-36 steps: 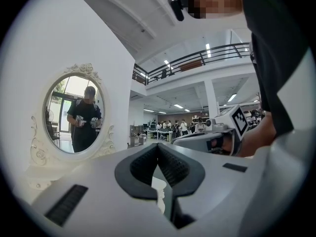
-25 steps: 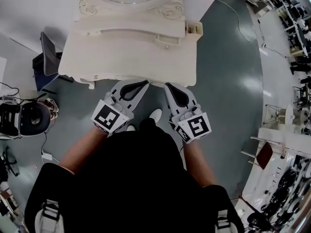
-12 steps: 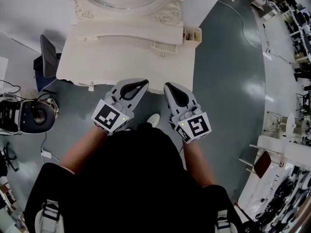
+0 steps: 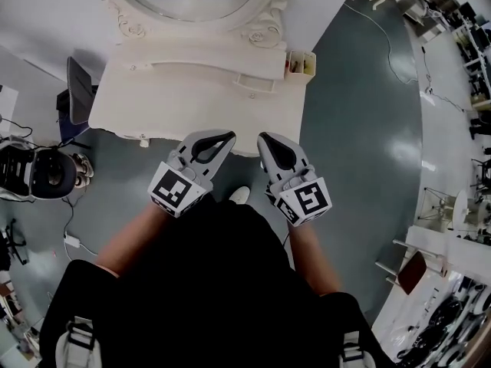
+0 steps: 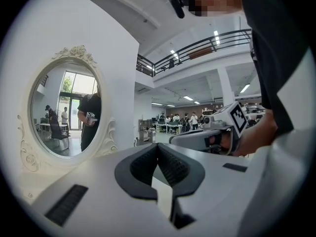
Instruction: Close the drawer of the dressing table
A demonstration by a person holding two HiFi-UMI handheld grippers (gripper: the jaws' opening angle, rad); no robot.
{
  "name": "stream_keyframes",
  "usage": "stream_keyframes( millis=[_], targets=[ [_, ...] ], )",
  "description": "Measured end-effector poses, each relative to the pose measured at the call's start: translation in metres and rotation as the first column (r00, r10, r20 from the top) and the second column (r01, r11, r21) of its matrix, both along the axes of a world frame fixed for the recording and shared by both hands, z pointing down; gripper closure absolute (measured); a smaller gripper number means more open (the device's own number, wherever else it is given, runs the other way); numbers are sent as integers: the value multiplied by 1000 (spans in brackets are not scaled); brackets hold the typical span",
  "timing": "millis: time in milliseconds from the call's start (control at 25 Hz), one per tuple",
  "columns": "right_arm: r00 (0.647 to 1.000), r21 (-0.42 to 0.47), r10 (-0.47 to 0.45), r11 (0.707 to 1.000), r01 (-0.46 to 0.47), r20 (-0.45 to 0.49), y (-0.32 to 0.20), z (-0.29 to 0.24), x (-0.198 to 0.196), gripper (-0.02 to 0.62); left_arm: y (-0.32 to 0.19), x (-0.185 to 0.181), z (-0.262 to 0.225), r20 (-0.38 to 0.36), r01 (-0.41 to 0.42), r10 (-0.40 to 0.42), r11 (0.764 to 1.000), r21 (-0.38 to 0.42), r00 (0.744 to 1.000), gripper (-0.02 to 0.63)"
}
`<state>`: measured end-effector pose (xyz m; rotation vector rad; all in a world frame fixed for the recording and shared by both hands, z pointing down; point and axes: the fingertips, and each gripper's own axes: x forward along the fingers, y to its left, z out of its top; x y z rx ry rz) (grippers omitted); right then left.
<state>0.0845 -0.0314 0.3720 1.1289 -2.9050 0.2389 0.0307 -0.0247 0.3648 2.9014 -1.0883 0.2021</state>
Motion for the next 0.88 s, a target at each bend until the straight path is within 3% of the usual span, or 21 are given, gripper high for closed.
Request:
stream_keyframes(
  millis=[480,880],
  targets=[
    [1000,-30,27,999,-28,-16,-36,18,7,592,-33,10,12,-18,-39,39,999,3,999,611],
    [991,-89,103,990,-110,-87,-99,48,4,592,-98,-2,22,-50,-103,103,995,2,993,612]
  ],
)
